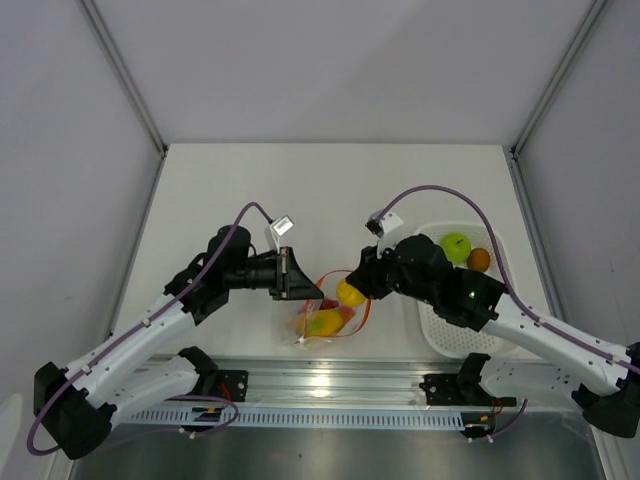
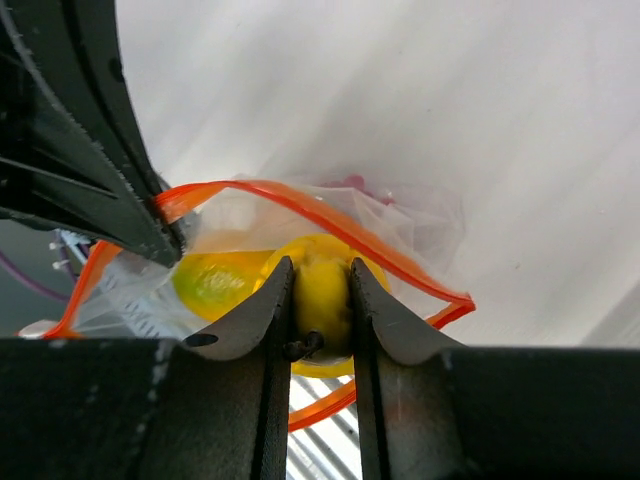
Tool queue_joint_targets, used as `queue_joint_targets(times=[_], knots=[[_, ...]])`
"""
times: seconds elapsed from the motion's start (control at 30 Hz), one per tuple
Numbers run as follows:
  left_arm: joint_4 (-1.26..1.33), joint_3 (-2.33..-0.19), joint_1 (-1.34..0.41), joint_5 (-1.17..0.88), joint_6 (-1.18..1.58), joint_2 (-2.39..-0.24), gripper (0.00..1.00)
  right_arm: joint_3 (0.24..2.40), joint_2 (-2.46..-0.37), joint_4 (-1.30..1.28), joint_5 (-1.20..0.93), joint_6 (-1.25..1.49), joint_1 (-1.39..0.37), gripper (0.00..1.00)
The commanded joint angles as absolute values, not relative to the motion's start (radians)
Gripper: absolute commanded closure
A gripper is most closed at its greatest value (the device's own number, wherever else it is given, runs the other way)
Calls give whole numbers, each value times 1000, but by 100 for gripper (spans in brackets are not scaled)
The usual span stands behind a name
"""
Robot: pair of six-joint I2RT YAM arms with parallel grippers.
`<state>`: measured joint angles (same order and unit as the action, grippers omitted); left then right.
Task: Place the food in the zip-top bag and seal the zipper
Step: Place the fake fruit in the zipper food storage bag.
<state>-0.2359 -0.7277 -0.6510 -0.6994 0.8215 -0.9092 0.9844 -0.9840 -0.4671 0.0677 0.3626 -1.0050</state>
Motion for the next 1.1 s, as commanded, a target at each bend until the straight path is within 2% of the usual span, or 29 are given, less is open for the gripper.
queue_joint_targets(times=[0.0,0.07,0.13,0.17,0.27,0.3,0.4,0.57,0.83,0.93,1.07], knots=[[-256,-779,-641,-670,861,-888,99,963,-983,-353,137,311,-1009,96],[-261,-793,-643,-669,874,-894,100,962,-992,-333,130,305,-1008,89],[-279,-804,-641,-655,880,-899,99,965,-1018,-314,115,290,-1006,76],[-282,-811,-643,-649,884,-899,99,966,-1029,-314,114,288,-1008,63],[-293,-831,-641,-634,899,-900,100,966,-1058,-319,123,288,-1006,40],[-301,-837,-643,-630,900,-900,99,966,-1063,-319,124,291,-1008,23],[-342,-867,-643,-611,887,-910,99,974,-1078,-330,112,307,-1008,6],[-354,-881,-643,-586,885,-905,100,1028,-1060,-405,136,351,-1008,1],[-347,-850,-643,-561,864,-862,99,1111,-980,-595,394,498,-977,1],[-394,-873,-643,-566,813,-867,99,1108,-965,-643,410,547,-885,0],[-436,-896,-643,-583,718,-891,99,1089,-976,-745,367,636,-619,1]])
